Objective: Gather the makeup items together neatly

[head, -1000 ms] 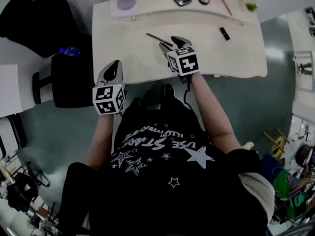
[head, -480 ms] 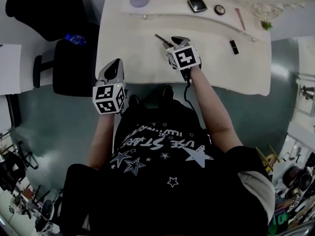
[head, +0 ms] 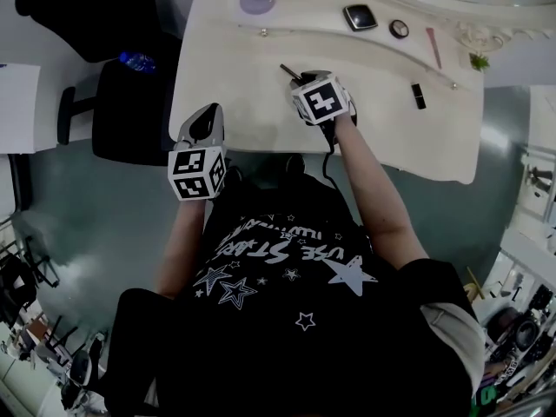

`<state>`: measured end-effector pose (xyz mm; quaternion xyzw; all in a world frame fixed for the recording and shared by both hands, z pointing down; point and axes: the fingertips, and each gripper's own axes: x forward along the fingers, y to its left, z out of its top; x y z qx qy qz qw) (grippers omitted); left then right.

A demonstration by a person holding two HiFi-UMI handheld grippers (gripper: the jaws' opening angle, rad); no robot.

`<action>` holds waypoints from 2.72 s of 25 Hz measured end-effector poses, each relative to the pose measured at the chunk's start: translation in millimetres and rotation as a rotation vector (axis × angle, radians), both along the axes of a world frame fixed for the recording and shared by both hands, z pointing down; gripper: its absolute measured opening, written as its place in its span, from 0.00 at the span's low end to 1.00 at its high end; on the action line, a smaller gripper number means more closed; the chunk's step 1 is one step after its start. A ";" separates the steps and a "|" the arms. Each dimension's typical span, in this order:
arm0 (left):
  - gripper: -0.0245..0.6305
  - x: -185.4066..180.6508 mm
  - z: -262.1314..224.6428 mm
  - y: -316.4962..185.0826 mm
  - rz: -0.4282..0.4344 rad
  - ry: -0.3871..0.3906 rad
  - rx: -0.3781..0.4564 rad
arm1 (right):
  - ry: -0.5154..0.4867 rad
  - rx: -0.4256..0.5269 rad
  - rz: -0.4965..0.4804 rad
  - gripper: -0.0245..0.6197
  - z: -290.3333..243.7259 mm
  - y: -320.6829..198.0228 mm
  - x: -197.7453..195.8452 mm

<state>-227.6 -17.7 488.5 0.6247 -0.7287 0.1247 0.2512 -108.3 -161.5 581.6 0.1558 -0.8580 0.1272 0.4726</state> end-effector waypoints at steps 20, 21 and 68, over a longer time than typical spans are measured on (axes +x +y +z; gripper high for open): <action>0.04 8.8 2.9 -3.9 0.150 0.019 0.015 | -0.110 0.015 0.407 0.15 -28.8 -14.0 41.4; 0.04 10.3 2.6 -4.5 0.162 0.021 0.016 | -0.118 0.012 0.447 0.15 -29.1 -15.0 46.4; 0.04 98.0 -7.3 -64.0 0.313 0.002 0.058 | -0.111 0.157 0.736 0.75 -34.6 -59.3 237.5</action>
